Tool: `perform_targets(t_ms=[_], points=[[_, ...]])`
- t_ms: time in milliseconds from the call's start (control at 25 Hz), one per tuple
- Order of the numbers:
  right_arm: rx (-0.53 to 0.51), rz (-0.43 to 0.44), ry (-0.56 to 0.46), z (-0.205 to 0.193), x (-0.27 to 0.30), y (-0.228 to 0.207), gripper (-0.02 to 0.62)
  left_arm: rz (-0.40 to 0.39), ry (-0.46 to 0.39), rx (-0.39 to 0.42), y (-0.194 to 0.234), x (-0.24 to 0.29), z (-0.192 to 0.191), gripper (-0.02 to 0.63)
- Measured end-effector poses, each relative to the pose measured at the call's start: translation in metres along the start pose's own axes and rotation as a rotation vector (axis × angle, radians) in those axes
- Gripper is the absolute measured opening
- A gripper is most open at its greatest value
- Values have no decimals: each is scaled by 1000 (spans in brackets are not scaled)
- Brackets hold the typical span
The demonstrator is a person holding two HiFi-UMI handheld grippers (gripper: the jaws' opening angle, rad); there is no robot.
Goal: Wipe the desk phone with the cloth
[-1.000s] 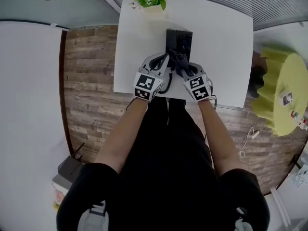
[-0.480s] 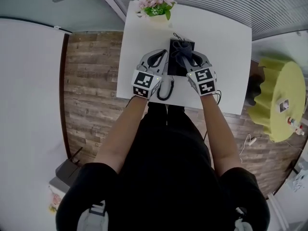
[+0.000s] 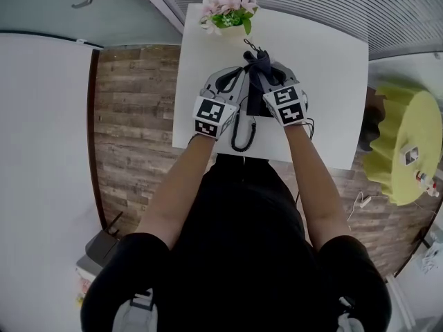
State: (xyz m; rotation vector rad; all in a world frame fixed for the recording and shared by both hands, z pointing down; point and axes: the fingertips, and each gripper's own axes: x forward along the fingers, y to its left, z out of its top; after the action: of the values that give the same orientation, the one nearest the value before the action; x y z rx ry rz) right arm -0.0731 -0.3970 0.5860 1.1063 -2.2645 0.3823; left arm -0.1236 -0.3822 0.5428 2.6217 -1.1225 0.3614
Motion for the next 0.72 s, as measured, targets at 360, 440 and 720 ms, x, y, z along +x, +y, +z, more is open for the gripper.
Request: perform_targets(t_ms=[360,440,720], points=[[-86,4,72,-24,22,8,71,7,37,-35,11,0,-25,11],[-99,5,73,-27,22,10,71,10,40,-42,11,-1,-28,11],[-113,18,90,-46,13,24,71,12,47,-42,6,-6,-37,11]])
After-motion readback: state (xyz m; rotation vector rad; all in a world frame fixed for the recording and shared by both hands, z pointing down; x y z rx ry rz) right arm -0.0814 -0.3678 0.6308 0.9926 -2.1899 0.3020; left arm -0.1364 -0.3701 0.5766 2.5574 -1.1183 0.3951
